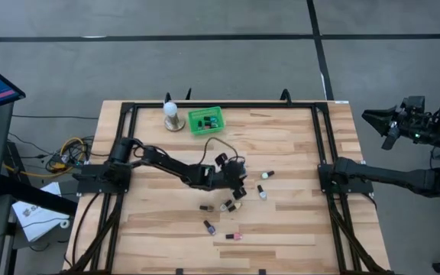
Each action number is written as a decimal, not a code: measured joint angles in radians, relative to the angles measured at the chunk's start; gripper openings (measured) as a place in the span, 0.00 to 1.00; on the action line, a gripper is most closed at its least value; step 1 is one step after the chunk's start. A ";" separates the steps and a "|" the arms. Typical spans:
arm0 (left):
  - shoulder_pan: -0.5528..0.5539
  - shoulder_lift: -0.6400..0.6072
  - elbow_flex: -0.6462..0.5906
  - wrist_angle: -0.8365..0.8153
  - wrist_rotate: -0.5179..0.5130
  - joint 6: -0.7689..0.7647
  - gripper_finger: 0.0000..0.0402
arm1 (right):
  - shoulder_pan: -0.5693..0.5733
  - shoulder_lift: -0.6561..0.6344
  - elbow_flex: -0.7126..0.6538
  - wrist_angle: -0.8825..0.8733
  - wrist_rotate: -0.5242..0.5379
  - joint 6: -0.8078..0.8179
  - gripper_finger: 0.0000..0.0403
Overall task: Pick & Place Nail Polish
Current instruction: Put the dark blue nail polish into the green bin
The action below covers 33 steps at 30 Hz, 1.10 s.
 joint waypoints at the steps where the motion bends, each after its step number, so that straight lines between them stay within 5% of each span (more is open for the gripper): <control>1: 0.003 -0.007 0.000 0.000 -0.015 0.024 0.50 | 0.000 0.000 0.000 0.001 0.000 0.000 0.19; 9: 0.056 0.017 0.000 0.053 -0.032 -0.185 0.87 | 0.000 0.000 0.000 0.002 0.000 -0.016 0.19; 13: 0.078 0.040 0.000 0.062 0.099 -0.035 0.96 | 0.000 0.000 0.000 0.003 0.000 -0.027 0.19; 19: 0.099 0.040 0.000 0.070 0.261 0.260 0.97 | 0.000 0.000 0.000 0.003 0.000 -0.042 0.19; 33: 0.119 0.154 0.005 0.148 0.401 0.216 0.82 | 0.000 0.000 0.000 0.003 0.000 -0.041 0.19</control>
